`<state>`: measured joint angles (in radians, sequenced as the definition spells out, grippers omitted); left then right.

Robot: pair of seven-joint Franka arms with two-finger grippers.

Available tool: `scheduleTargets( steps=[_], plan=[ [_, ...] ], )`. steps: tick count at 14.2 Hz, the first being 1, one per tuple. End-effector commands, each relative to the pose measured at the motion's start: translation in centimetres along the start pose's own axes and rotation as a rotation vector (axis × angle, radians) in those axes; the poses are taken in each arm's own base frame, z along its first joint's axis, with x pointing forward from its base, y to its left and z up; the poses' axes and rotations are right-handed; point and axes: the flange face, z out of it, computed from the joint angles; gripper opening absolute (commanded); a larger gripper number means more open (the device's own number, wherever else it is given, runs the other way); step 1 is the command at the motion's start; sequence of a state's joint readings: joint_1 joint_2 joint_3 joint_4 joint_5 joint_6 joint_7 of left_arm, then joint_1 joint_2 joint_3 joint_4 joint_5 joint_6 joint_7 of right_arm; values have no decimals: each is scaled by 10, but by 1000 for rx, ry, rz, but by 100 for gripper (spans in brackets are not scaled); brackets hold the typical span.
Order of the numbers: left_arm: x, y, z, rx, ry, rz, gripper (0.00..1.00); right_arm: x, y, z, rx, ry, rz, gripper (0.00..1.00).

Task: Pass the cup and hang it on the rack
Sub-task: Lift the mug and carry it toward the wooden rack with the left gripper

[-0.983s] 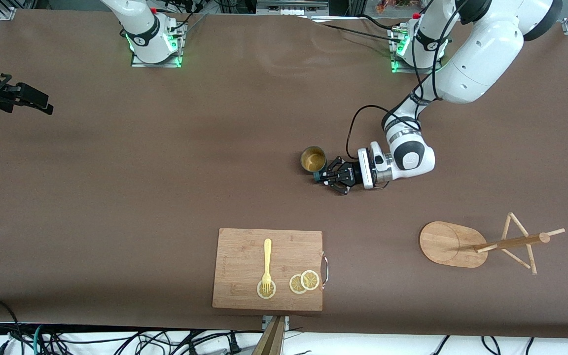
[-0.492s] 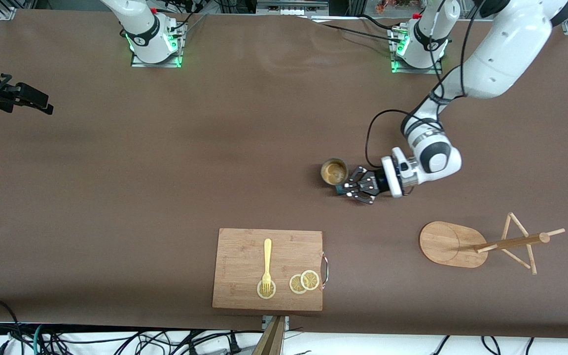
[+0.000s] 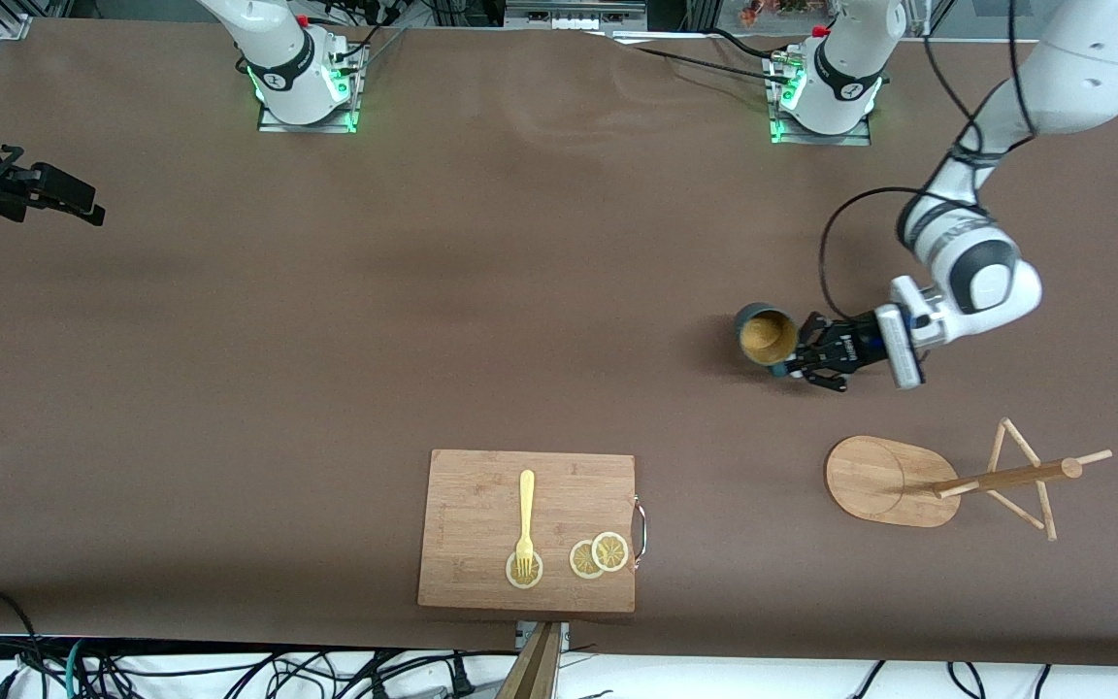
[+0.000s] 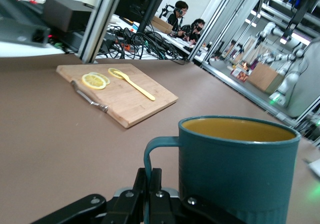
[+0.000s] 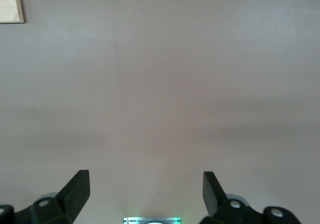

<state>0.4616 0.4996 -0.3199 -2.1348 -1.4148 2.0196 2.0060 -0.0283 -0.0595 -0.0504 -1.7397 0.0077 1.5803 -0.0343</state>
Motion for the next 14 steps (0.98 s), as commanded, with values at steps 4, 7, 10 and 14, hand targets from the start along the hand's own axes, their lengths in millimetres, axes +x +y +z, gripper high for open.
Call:
scheduleTargets(
  steps=[4,7,10,14],
  plan=[
    [-52,-18,-99,-100,62,-173,0,-2,-2,-6,16,7,9,100],
    [-54,-17,-114,-129,84,-268,0,-2,-2,-6,16,5,9,100],
    [-46,-13,-128,-195,116,-467,0,-2,-2,-6,16,2,9,100],
    [-13,-24,-146,-226,117,-628,0,-2,-2,-6,16,2,9,100]
  ],
)
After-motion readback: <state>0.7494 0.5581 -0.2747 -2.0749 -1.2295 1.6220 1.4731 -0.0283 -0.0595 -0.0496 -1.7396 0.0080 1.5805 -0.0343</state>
